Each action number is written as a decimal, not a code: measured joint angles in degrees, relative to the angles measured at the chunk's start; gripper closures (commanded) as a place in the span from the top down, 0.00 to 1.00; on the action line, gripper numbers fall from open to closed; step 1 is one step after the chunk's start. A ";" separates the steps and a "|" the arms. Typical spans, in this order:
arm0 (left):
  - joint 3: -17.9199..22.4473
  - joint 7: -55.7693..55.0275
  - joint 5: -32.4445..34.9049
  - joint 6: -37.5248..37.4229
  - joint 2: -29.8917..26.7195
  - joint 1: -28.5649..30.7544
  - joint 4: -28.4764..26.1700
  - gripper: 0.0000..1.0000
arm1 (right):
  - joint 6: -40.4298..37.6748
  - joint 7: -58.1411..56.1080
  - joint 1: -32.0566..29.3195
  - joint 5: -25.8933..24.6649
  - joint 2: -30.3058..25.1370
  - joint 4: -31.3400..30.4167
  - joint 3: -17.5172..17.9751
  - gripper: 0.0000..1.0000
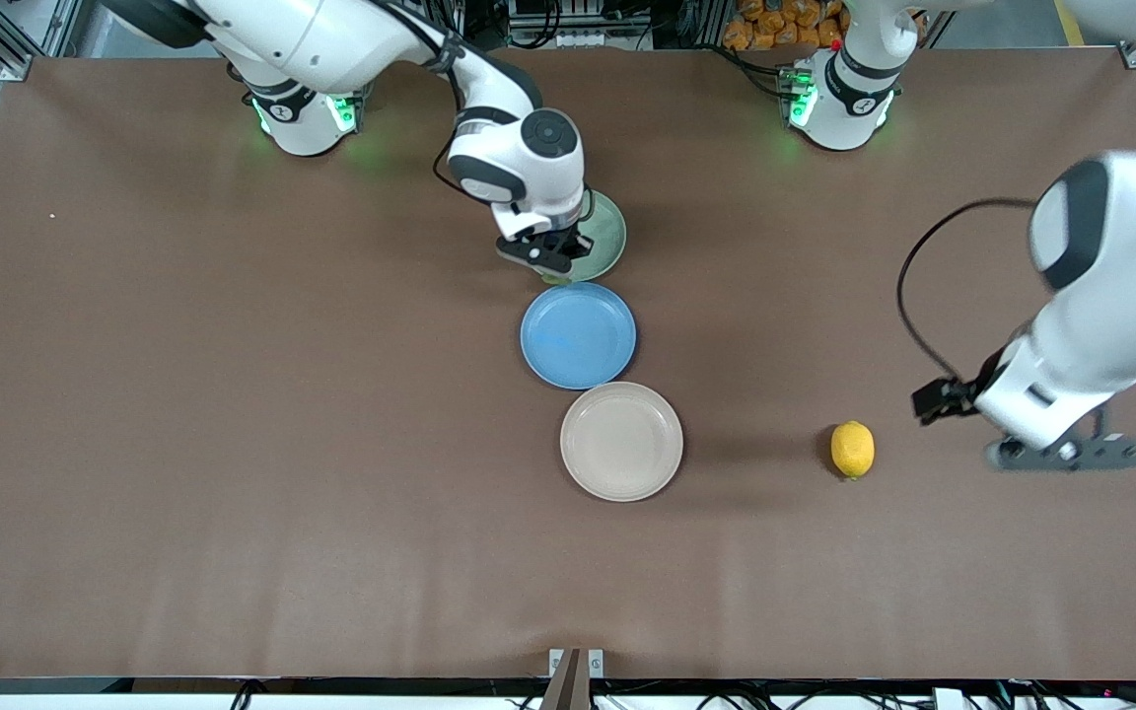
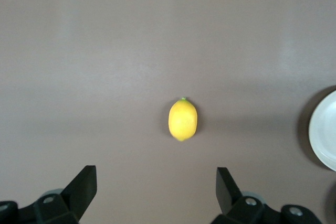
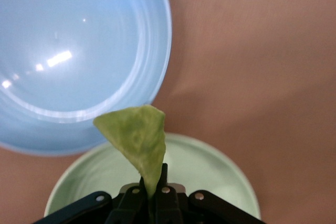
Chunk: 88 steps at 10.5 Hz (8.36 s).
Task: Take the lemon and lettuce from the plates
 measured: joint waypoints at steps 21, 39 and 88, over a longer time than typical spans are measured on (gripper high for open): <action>-0.07 -0.04 -3.70 -11.34 -12.59 3.04 -1.01 1.00 | -18.09 -76.86 -11.77 19.51 -12.43 5.82 -38.12 0.00; -0.46 -0.05 -3.81 -11.34 -12.61 2.94 -1.31 1.00 | -16.02 -77.11 -11.64 19.65 -7.03 5.71 -43.73 1.00; -0.62 0.01 -3.92 -12.71 -13.97 2.95 -1.28 1.00 | -48.04 -94.18 -11.32 28.79 -31.48 33.48 -44.59 1.00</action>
